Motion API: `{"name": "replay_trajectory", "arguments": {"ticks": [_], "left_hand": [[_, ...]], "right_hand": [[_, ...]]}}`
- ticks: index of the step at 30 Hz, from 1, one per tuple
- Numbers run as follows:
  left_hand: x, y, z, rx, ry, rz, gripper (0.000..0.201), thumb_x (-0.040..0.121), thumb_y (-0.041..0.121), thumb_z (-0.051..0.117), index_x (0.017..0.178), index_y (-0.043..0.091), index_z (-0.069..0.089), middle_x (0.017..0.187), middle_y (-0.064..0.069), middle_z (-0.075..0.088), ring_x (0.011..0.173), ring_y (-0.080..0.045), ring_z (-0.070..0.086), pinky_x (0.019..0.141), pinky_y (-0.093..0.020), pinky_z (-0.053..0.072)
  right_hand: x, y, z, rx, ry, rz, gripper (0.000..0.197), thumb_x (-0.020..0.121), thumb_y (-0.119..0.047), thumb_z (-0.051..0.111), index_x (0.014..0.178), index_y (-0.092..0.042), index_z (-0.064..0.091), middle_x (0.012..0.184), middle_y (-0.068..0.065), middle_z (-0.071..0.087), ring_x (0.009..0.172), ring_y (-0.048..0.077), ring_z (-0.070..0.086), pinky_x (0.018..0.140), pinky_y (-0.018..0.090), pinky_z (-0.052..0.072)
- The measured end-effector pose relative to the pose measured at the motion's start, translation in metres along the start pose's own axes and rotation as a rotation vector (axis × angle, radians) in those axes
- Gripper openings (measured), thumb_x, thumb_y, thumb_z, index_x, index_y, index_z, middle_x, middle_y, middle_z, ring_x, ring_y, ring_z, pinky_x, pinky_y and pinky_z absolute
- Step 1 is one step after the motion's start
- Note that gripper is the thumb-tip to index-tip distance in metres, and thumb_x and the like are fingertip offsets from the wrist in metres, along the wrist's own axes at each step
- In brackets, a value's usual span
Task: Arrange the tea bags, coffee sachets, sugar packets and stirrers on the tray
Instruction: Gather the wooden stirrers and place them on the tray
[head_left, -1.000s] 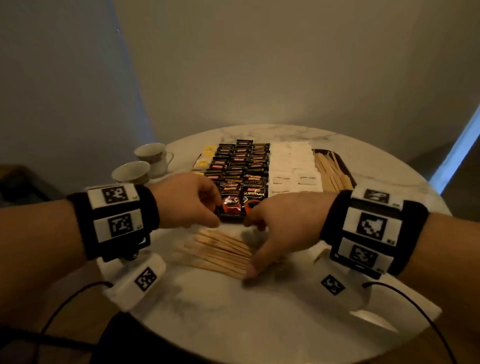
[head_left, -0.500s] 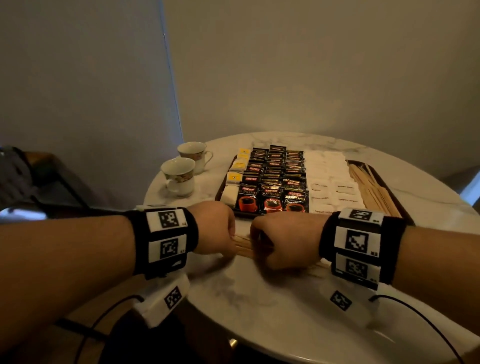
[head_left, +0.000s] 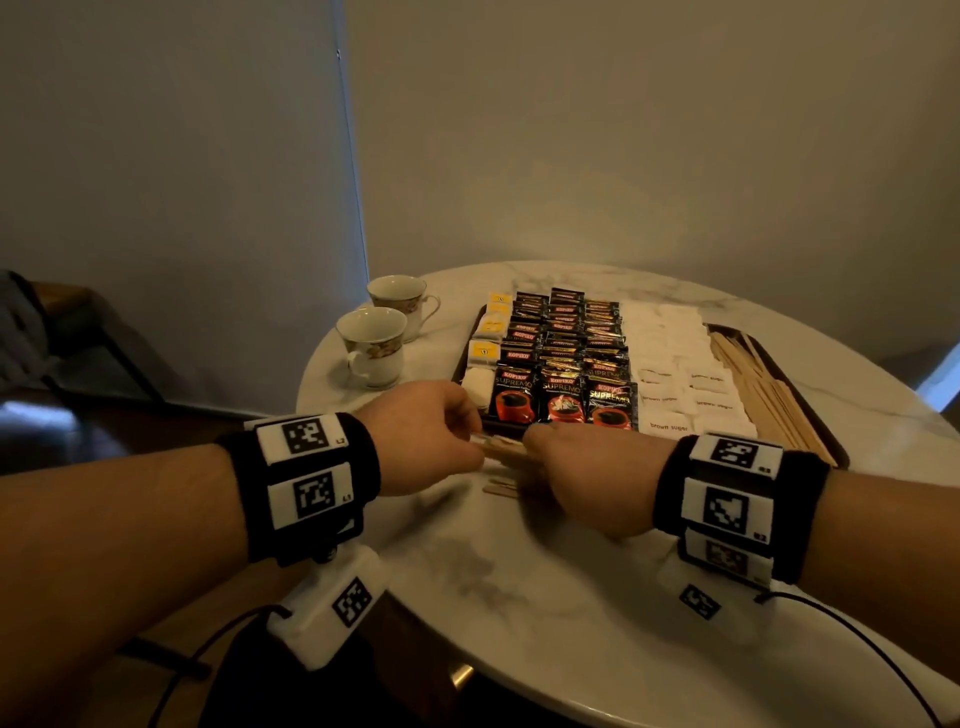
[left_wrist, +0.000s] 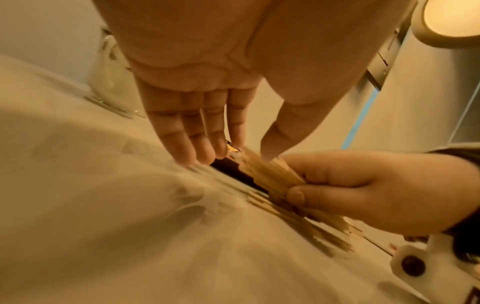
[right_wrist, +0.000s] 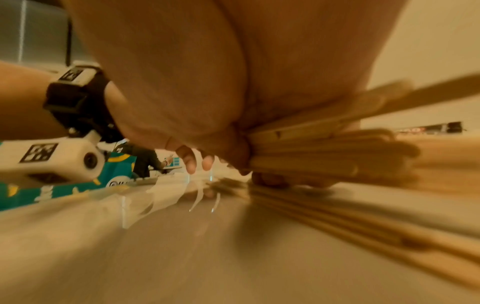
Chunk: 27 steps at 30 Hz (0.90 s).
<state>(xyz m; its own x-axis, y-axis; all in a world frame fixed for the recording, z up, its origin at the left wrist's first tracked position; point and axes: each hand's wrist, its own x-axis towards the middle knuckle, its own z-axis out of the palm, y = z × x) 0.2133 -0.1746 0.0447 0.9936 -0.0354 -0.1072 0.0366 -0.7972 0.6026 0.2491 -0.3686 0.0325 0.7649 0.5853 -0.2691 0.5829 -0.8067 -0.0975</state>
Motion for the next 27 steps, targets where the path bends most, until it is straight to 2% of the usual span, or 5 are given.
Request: {"name": "replay_trajectory", "arguments": {"ticks": [7, 12, 16, 20, 27], "left_hand": [[0.007, -0.009, 0.001, -0.251, 0.123, 0.088, 0.033, 0.095, 0.015, 0.062, 0.118, 0.034, 0.074, 0.104, 0.008, 0.078, 0.097, -0.016, 0.073, 0.092, -0.047, 0.06], [0.006, 0.008, -0.009, -0.144, 0.141, 0.18, 0.029, 0.1, 0.014, 0.055, 0.111, 0.027, 0.079, 0.098, -0.003, 0.078, 0.093, -0.022, 0.072, 0.089, -0.047, 0.06], [0.005, 0.015, -0.017, -0.011, 0.04, 0.115, 0.025, 0.098, 0.017, 0.058, 0.098, 0.022, 0.082, 0.087, 0.0, 0.078, 0.087, -0.022, 0.072, 0.084, -0.04, 0.061], [0.011, 0.011, -0.023, -0.108, 0.037, 0.004, 0.029, 0.097, 0.012, 0.056, 0.088, 0.02, 0.082, 0.078, 0.007, 0.077, 0.078, -0.008, 0.073, 0.072, -0.025, 0.058], [0.021, 0.009, -0.022, -0.322, 0.077, -0.043, 0.024, 0.095, 0.006, 0.059, 0.083, 0.015, 0.077, 0.083, -0.001, 0.078, 0.076, -0.014, 0.073, 0.081, -0.037, 0.062]], "right_hand": [[0.009, 0.002, -0.027, 0.264, 0.147, -0.016, 0.003, 0.108, -0.028, 0.044, 0.107, -0.029, 0.047, 0.089, -0.001, 0.06, 0.073, 0.016, 0.056, 0.062, 0.031, 0.044], [0.011, 0.002, -0.037, 0.512, 0.112, -0.016, 0.014, 0.098, -0.046, 0.062, 0.099, -0.032, 0.06, 0.068, -0.005, 0.059, 0.047, 0.006, 0.053, 0.047, 0.023, 0.047], [0.014, 0.002, -0.035, 0.287, 0.023, 0.03, 0.019, 0.091, -0.049, 0.071, 0.094, -0.031, 0.064, 0.077, -0.006, 0.065, 0.064, 0.008, 0.061, 0.059, 0.025, 0.05], [0.012, 0.0, -0.025, 0.098, -0.076, 0.03, 0.035, 0.079, -0.057, 0.079, 0.098, -0.029, 0.068, 0.091, -0.007, 0.067, 0.084, 0.011, 0.062, 0.072, 0.027, 0.052], [0.015, -0.01, -0.02, -0.083, -0.063, 0.007, 0.022, 0.097, -0.04, 0.063, 0.11, -0.024, 0.069, 0.089, -0.005, 0.062, 0.081, 0.014, 0.06, 0.072, 0.027, 0.053]]}}
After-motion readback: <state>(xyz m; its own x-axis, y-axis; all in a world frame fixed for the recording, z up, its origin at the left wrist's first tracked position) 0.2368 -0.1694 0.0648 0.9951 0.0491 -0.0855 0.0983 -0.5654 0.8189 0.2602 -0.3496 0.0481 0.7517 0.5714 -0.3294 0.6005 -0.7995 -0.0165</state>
